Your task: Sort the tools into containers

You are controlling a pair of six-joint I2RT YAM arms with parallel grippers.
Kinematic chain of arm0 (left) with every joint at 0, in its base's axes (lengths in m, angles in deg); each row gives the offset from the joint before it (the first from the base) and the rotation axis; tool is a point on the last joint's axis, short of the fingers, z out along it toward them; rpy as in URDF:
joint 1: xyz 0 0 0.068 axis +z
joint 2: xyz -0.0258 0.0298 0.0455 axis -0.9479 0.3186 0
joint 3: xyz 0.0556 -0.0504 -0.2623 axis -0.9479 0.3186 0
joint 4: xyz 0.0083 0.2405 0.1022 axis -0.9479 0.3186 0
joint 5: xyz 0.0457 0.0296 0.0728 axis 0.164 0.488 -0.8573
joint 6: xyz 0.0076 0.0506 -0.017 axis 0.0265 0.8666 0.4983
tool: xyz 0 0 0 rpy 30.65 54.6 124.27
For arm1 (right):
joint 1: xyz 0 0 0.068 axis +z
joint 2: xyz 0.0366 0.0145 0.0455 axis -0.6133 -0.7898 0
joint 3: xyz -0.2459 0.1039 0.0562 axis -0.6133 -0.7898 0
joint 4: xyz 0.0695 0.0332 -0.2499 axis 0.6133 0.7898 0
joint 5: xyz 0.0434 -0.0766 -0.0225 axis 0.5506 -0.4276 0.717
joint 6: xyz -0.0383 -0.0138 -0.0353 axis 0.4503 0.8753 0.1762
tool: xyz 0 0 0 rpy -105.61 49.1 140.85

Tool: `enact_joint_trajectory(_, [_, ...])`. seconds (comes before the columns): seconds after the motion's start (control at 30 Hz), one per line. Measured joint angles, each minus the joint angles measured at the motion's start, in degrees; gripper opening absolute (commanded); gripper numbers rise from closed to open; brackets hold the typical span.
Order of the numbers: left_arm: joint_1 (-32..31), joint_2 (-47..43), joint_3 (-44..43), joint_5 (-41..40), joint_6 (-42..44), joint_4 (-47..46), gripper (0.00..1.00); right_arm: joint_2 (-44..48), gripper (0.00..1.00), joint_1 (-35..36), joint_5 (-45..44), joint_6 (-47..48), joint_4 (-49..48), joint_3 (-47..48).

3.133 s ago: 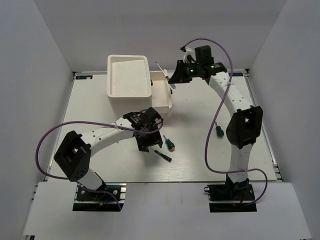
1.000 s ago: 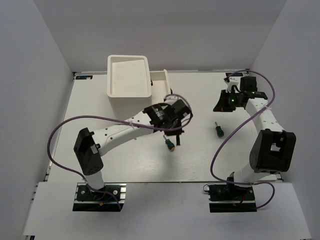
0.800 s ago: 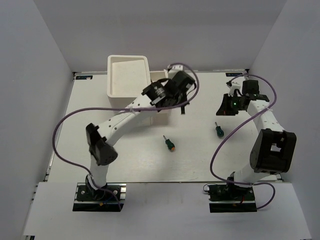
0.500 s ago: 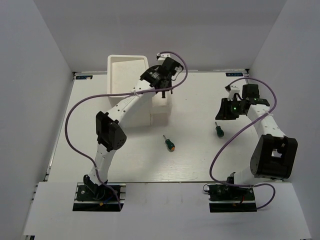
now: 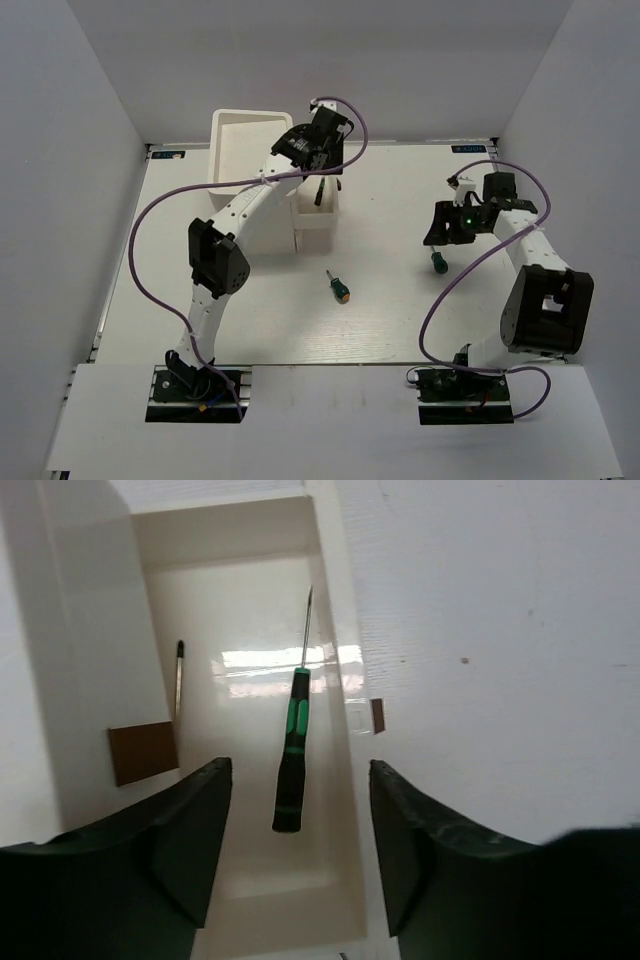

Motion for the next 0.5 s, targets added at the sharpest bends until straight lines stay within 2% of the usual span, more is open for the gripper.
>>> enact_joint_trajectory(0.03, [0.0, 0.0, 0.0, 0.7, 0.1, -0.2, 0.71, -0.7, 0.59, 0.0, 0.5, 0.2, 0.0, 0.4])
enact_joint_trajectory(0.07, [0.0, 0.0, 0.0, 1.1, 0.5, -0.4, 0.71, -1.8, 0.47, 0.0, 1.6, 0.5, 0.2, 1.1])
enact_joint_trajectory(0.13, [0.1, 0.0, -0.3, 2.2, 1.0, -0.6, 0.72, -3.6, 0.32, 0.0, 3.8, 1.4, 0.2, 2.5])
enact_joint_trajectory(0.17, [0.2, 0.0, -0.5, 2.7, 1.3, -0.9, 0.7, -4.5, 0.08, 0.2, 5.3, 1.6, 0.2, 3.3])
enact_joint_trajectory(0.2, [0.3, -0.2, -0.6, 3.1, 1.6, -1.3, 0.67, -5.4, 0.0, 0.2, 6.6, 2.3, 0.2, 4.1])
enact_joint_trajectory(0.3, [0.7, -2.1, -0.4, 3.7, 2.4, -3.1, 0.34, -8.7, 0.0, 1.1, 11.4, 2.5, -0.4, 7.7])
enact_joint_trajectory(0.33, [0.8, -3.7, 0.1, 3.5, 2.7, -3.8, 0.16, -9.7, 0.0, 1.5, 12.9, 2.5, -0.7, 8.9])
enact_joint_trajectory(0.37, [1.0, -5.5, 0.8, 2.9, 2.7, -4.7, 0.11, -10.8, 0.0, 2.1, 14.4, 2.6, -1.3, 10.3])
enact_joint_trajectory(0.43, [1.5, -11.6, 4.1, 0.2, 3.2, -6.2, 0.09, -13.3, 0.02, 3.6, 17.1, 2.5, -2.8, 13.7])
enact_joint_trajectory(0.47, [2.0, -15.3, 6.1, -2.1, 3.1, -6.6, 0.16, -14.6, 0.06, 4.5, 18.1, 2.3, -3.8, 15.6])
enact_joint_trajectory(0.5, [2.7, -18.9, 8.1, -4.4, 2.8, -7.1, 0.28, -15.9, 0.14, 5.6, 18.8, 2.0, -5.2, 17.3])
